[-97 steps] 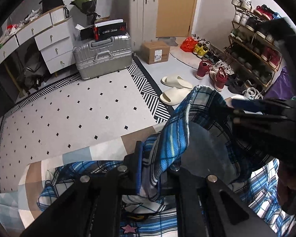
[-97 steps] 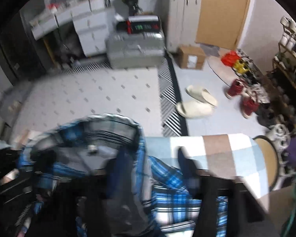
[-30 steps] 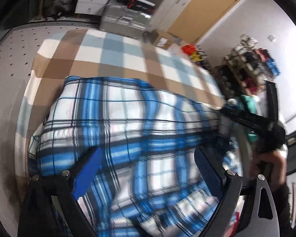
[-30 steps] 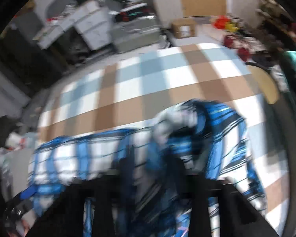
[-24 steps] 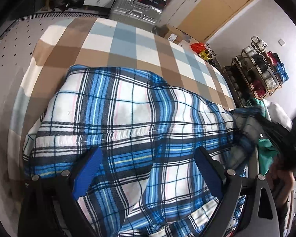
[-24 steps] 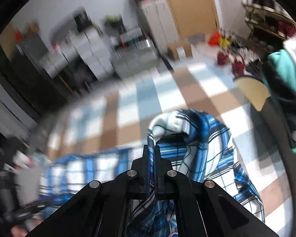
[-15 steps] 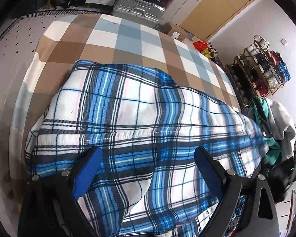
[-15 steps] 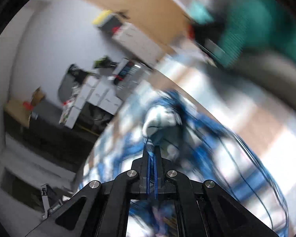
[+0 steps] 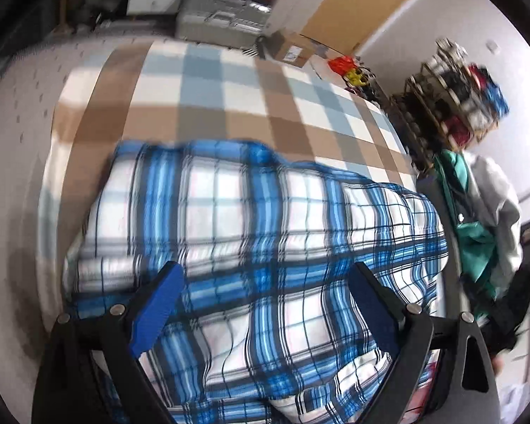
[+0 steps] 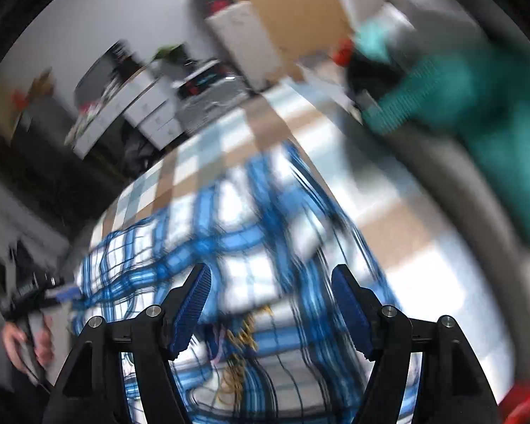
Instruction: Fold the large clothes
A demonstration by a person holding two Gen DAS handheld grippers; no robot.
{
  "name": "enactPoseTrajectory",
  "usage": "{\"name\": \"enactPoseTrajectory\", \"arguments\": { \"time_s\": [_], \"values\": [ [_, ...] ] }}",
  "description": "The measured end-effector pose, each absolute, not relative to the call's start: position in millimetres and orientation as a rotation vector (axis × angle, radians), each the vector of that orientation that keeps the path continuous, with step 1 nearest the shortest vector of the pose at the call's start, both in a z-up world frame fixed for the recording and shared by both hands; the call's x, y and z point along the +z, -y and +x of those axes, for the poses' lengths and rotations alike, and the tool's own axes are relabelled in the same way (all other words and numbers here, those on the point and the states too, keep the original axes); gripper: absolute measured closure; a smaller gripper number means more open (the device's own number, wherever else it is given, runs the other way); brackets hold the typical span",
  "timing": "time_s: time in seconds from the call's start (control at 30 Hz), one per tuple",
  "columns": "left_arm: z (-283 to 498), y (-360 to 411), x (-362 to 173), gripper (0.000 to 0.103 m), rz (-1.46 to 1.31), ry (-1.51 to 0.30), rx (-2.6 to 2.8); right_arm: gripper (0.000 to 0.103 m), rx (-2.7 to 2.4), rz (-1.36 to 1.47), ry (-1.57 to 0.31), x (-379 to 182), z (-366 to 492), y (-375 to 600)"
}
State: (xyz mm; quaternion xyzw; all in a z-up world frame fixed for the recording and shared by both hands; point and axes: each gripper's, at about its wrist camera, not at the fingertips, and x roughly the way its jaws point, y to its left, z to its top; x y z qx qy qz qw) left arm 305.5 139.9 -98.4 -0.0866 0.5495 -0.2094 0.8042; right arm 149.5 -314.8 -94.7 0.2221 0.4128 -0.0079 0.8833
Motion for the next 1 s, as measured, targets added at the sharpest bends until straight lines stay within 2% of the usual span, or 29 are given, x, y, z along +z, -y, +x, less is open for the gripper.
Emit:
{"name": "enactPoseTrajectory", "arguments": {
  "time_s": [0.03,0.13,0.23,0.3,0.33,0.43,0.63,0.77,0.83,0.93,1.0],
  "values": [
    [308.9,-133.8,-96.9,0.012,-0.156,-1.164,-0.438,0.032,0.011,0.375,-0.84,-76.7,167.0,303.8],
    [326.9,-114.4,-110.1,0.012,-0.072,-1.185,-0.44,0.022,0.016,0.129,-0.841,-58.1,221.1,268.7],
    [346.3,-118.8,-145.1,0.012,-0.099,-1.277,-0.385,0.024,-0.041,-0.094,-0.931,-83.5,275.4,243.8],
    [352.0,-128.8,-160.1,0.012,-0.137,-1.29,-0.357,0.032,-0.066,-0.105,-1.045,-112.2,290.1,251.8],
    [352.2,-132.9,-164.6,0.012,-0.147,-1.291,-0.354,0.04,-0.056,-0.076,-1.105,-131.4,299.5,259.2],
    [349.7,-137.9,-171.5,0.012,-0.12,-1.288,-0.342,0.04,-0.041,-0.017,-1.18,-161.5,307.2,278.1],
    [343.4,-151.7,-172.8,0.012,-0.145,-1.284,-0.353,0.037,0.002,0.059,-1.119,-174.4,290.2,297.5],
    [328.9,-157.5,-146.6,0.012,-0.165,-1.262,-0.333,0.035,-0.033,-0.05,-1.184,-168.7,276.9,290.5],
    [313.4,-150.5,-130.8,0.012,-0.168,-1.231,-0.402,0.035,-0.035,-0.043,-1.124,-143.9,273.0,285.3],
    [283.0,-131.1,-116.2,0.012,-0.009,-1.13,-0.381,0.016,-0.004,-0.014,-1.044,-119.0,258.3,279.8],
    [274.4,-130.0,-122.5,0.012,0.023,-1.132,-0.327,0.015,-0.003,-0.033,-1.044,-121.5,252.0,276.0]
  ]
}}
